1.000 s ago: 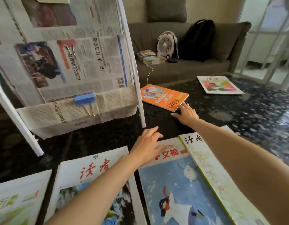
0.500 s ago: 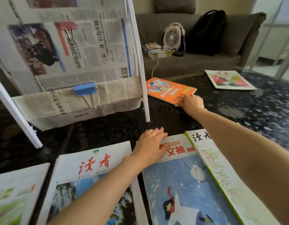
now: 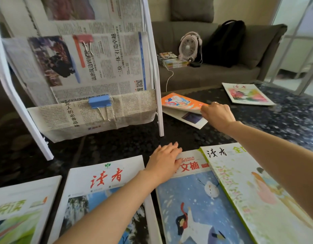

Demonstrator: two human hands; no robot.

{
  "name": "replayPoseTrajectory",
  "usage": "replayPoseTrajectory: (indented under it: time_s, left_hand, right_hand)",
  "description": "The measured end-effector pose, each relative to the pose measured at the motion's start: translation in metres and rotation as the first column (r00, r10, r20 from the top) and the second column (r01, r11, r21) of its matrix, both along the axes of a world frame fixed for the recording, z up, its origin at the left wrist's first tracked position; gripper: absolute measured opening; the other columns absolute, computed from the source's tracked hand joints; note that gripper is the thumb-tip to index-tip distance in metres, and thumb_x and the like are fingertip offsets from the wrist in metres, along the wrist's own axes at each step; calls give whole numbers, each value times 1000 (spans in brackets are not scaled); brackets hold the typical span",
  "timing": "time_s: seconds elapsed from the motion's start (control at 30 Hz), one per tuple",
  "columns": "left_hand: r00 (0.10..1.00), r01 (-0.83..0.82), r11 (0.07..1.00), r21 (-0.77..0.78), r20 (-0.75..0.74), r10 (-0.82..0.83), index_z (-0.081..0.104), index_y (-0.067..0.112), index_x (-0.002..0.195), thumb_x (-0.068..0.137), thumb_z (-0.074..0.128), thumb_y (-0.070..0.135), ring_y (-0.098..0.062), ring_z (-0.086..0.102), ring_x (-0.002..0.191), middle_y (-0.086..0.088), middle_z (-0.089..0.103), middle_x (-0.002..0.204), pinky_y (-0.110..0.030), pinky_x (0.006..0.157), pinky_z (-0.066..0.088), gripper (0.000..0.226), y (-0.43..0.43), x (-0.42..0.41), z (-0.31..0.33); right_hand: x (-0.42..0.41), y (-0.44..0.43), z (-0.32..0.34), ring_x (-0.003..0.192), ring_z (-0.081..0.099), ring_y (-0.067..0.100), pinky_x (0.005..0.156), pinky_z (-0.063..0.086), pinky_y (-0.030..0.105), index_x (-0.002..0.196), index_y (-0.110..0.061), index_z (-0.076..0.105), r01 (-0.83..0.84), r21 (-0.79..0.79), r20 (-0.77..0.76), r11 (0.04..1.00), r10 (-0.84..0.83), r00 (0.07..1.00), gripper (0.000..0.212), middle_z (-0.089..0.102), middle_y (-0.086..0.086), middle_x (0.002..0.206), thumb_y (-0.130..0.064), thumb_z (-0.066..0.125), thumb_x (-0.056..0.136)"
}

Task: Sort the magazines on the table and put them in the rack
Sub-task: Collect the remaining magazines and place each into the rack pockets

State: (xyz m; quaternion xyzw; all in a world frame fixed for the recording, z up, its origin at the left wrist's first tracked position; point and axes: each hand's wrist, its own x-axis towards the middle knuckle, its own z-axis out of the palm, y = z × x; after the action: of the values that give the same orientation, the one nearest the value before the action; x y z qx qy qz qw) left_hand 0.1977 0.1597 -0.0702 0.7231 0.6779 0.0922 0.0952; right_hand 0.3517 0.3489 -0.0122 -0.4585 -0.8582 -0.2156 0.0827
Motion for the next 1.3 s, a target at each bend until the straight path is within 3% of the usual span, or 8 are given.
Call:
replayPoseTrajectory:
  time_s: [0.2,0.33,0.53,0.77,0.9,1.07,1.17,1.3]
  left_hand:
    - [999,-44,999,-8,-20,43,23,17,149,101,32,33,-18,7,149,-2,11,161,-39,121,5,52,-10,6,7]
    - [998,-60,993,-106,-27,57,17,14,150,98,32,48,-20,2,149,-4,5,161,-43,121,3,64,-15,11,8]
    - [997,-50,992,-118,-70,42,15,16,151,93,31,59,-19,1,149,-4,3,161,-43,120,2,74,-14,8,5]
    - [996,-54,993,-103,-82,46,15,18,151,93,30,59,-18,1,149,-2,3,161,-42,121,2,73,-13,7,0]
    - [996,-48,993,-107,-76,40,13,18,151,93,30,58,-17,-1,149,-1,1,161,-41,121,1,72,-14,8,0]
    - [997,-78,996,-44,14,79,4,16,152,93,35,55,-18,-7,149,-3,-6,161,-41,120,-2,77,-20,12,6]
    - [989,-116,962,247,116,90,-1,14,151,94,46,45,-19,-8,149,-5,-11,161,-43,123,3,81,-21,20,31]
    - [964,-238,741,629,249,98,6,8,151,86,65,31,-24,3,149,-11,3,160,-41,121,7,90,-17,30,85]
  right_hand:
    - [28,-67,4,88,63,25,71,43,30,102,-21,65,-234,-263,-17,936,238,971,28,67,7,97,-40,45,95]
    - [21,-50,1,95,63,23,66,43,29,112,-23,63,29,-457,-187,889,-128,974,38,67,4,105,-51,47,92]
    - [22,-4,-5,137,29,34,107,32,46,140,-11,40,478,-639,-41,603,-646,762,101,33,15,147,-67,72,63]
    - [18,23,2,115,53,31,98,41,43,117,-6,56,387,-721,-197,574,-706,680,64,58,10,112,-38,81,68]
    - [15,9,29,84,63,25,74,50,31,105,-7,69,284,-556,-539,781,-599,592,29,66,11,93,-24,71,81]
    - [17,-30,103,101,63,29,84,46,33,108,-16,69,181,-170,-835,969,-239,496,23,70,11,106,-18,59,87]
    - [29,-44,136,95,63,28,79,45,32,101,-19,69,59,14,-837,998,-21,547,20,72,8,100,-20,63,82]
    - [43,-68,171,89,63,32,73,49,40,91,-14,67,-226,294,-572,929,360,737,19,70,7,94,-19,57,76]
